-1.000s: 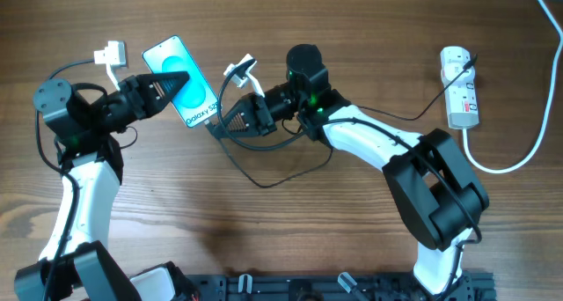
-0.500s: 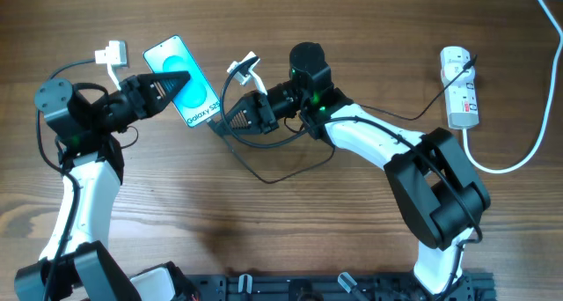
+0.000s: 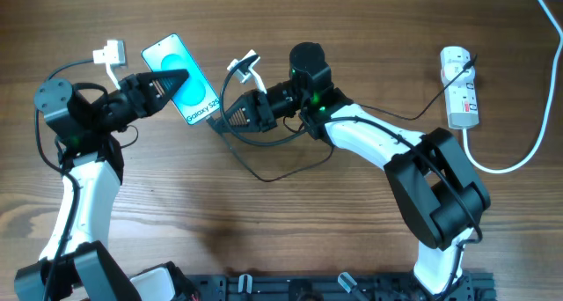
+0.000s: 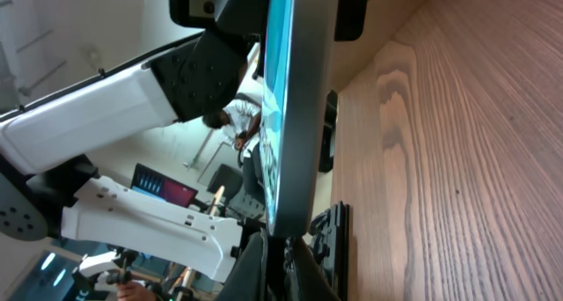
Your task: Plug charger to phone and switch on socket
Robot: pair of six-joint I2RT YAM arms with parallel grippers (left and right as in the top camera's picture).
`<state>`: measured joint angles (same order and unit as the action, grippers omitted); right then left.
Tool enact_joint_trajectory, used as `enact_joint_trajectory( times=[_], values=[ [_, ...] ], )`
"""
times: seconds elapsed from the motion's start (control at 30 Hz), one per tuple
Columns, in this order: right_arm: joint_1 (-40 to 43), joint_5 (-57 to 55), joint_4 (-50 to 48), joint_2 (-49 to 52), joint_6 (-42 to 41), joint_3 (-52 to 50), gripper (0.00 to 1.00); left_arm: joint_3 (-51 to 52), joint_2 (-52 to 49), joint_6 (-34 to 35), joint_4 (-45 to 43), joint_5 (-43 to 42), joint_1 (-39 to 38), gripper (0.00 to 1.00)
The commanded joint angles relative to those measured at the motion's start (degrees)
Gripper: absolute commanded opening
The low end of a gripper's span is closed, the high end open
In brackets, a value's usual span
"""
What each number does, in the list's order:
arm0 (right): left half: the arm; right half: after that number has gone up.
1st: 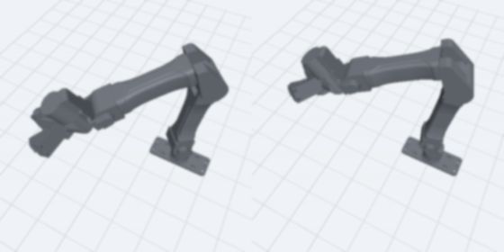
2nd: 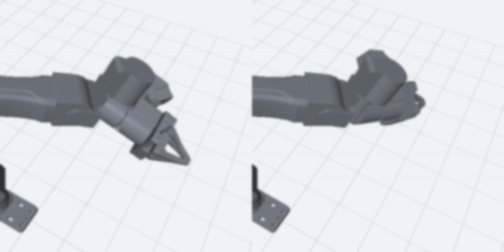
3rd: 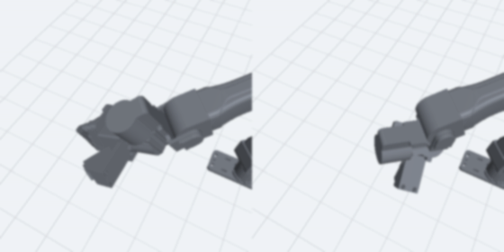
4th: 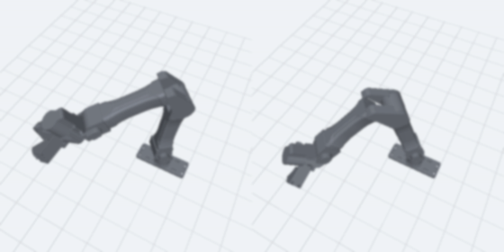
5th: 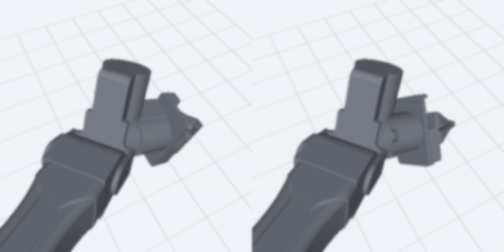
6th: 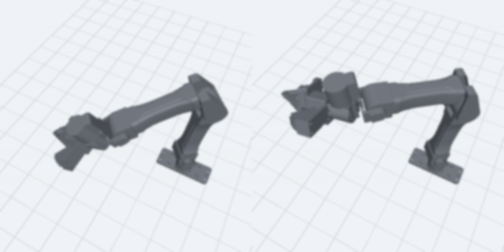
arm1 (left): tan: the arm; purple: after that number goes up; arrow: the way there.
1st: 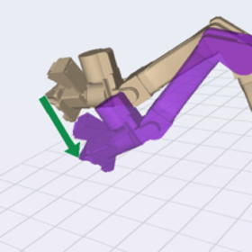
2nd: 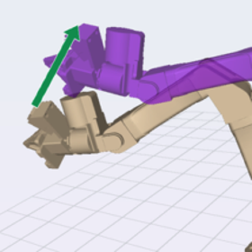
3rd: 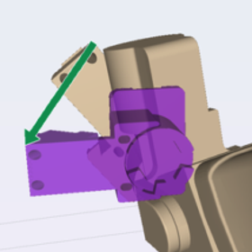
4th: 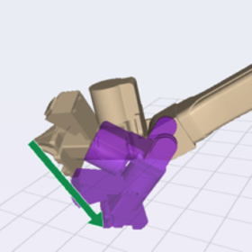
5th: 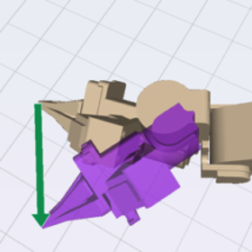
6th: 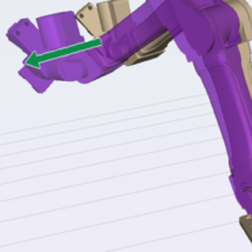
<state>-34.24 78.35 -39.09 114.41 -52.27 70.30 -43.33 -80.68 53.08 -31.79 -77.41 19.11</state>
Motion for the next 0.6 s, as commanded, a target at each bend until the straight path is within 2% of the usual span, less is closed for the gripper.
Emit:
enact_joint_trajectory(
  times=[0.0,0.27,0.43,0.57],
  values=[
    [1.09,-6.56,-0.83,-0.72,-1.44,0.17,0.04,-0.70,0.20,-0.33,-0.13,-4.90,-0.50,0.04],
    [1.09,-7.82,-4.26,-0.72,-5.53,0.17,0.04,-0.70,0.20,-0.94,-0.13,-5.14,-1.88,0.04],
    [1.09,-8.52,-5.49,-0.72,-6.47,0.17,0.04,-0.70,0.20,-4.85,-0.11,-6.03,-2.62,0.04],
    [1.09,-8.57,-5.46,-0.72,-6.49,0.17,0.04,-0.70,0.20,-10.60,-0.11,-9.33,-2.62,0.04]
  ],
)
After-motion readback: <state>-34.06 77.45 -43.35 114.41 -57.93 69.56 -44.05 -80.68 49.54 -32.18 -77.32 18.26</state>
